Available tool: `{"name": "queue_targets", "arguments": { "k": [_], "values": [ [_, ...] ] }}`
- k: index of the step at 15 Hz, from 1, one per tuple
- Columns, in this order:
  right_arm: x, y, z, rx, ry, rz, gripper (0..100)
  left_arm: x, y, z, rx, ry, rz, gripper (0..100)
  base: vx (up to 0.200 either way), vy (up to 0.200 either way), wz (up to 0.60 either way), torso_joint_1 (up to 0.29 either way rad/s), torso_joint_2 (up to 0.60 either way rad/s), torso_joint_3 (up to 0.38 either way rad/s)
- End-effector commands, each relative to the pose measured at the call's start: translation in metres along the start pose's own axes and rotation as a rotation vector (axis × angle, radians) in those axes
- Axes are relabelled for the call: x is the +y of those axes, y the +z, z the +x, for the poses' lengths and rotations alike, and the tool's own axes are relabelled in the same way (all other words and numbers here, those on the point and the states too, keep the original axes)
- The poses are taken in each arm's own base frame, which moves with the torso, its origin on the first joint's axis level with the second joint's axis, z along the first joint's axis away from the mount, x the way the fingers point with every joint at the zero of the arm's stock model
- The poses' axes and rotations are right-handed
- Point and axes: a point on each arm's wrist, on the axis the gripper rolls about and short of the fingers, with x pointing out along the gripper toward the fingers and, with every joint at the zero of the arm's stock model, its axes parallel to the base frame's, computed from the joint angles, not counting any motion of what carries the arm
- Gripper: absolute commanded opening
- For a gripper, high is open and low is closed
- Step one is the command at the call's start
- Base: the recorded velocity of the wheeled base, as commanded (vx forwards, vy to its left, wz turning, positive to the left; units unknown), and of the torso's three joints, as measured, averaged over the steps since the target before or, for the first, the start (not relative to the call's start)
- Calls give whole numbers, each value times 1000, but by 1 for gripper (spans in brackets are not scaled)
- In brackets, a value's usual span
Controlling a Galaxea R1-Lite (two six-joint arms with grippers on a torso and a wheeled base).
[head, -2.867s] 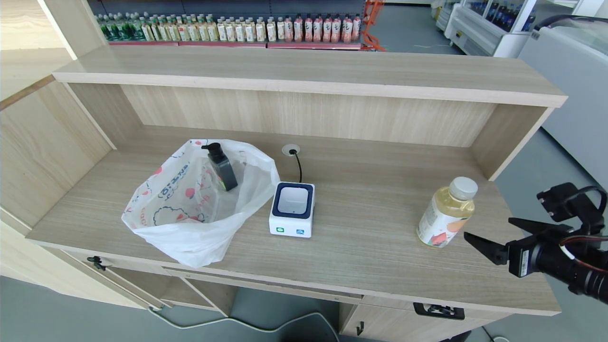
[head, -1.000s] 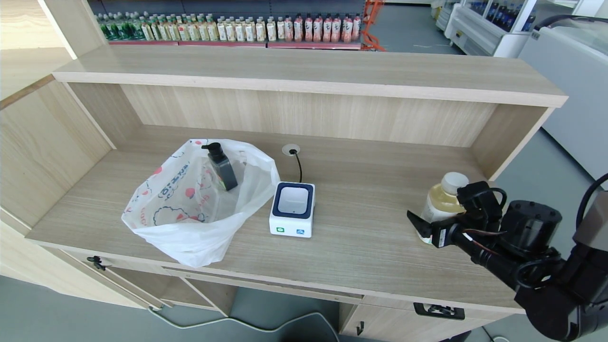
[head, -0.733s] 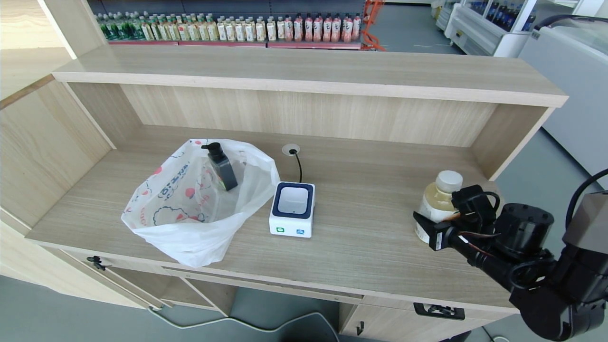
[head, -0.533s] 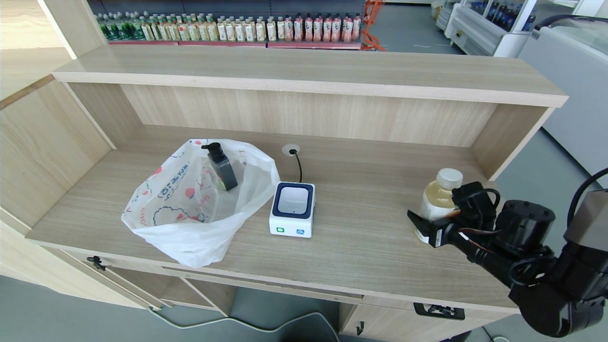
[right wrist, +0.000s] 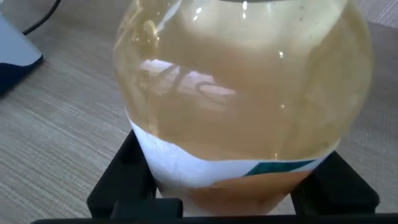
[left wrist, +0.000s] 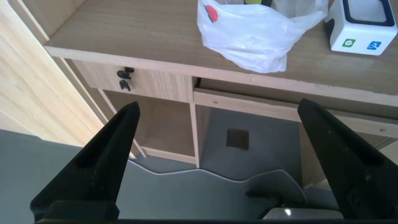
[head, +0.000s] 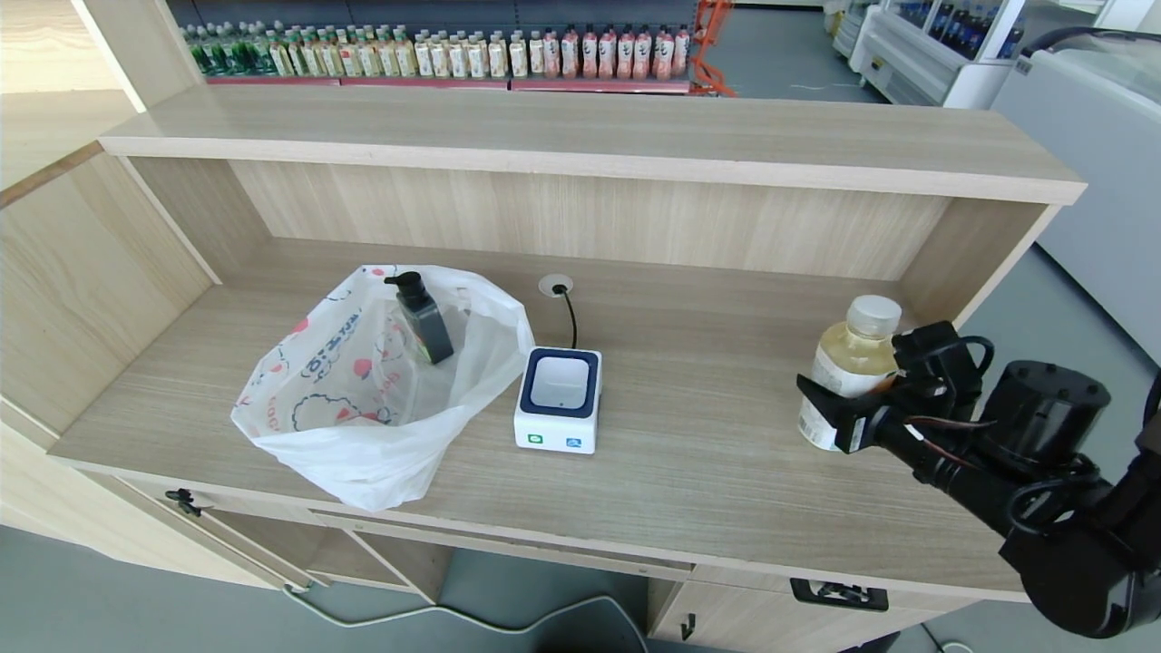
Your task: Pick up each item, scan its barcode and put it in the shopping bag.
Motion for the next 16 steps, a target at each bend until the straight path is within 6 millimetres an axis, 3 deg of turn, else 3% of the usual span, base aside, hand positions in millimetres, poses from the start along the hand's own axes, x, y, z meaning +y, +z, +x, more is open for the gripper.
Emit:
{"name": "queue_targets", "arguments": {
  "k": [1, 2, 3, 4, 5, 7, 16],
  "values": [
    [-11, 67, -41, -118, 49, 90, 0, 0, 0, 0, -1, 1, 0, 100, 0, 0, 0, 0, 0, 0],
    [-12, 98, -65, -113, 115, 177, 0, 0, 0, 0, -1, 1, 0, 100, 0, 0, 0, 0, 0, 0],
    [-12, 111, -75, -102, 150, 222, 0, 0, 0, 0, -1, 1, 0, 100, 0, 0, 0, 0, 0, 0],
    [-9, 153, -110, -26, 276, 388, 0, 0, 0, 0, -1, 1, 0, 100, 0, 0, 0, 0, 0, 0],
    [-5, 180, -133, 25, 390, 473, 0, 0, 0, 0, -1, 1, 0, 100, 0, 0, 0, 0, 0, 0],
    [7, 202, -154, 76, 608, 523, 0, 0, 0, 0, -1, 1, 0, 100, 0, 0, 0, 0, 0, 0],
    [34, 226, -171, 110, 1095, 540, 0, 0, 0, 0, -1, 1, 0, 100, 0, 0, 0, 0, 0, 0]
  ]
}}
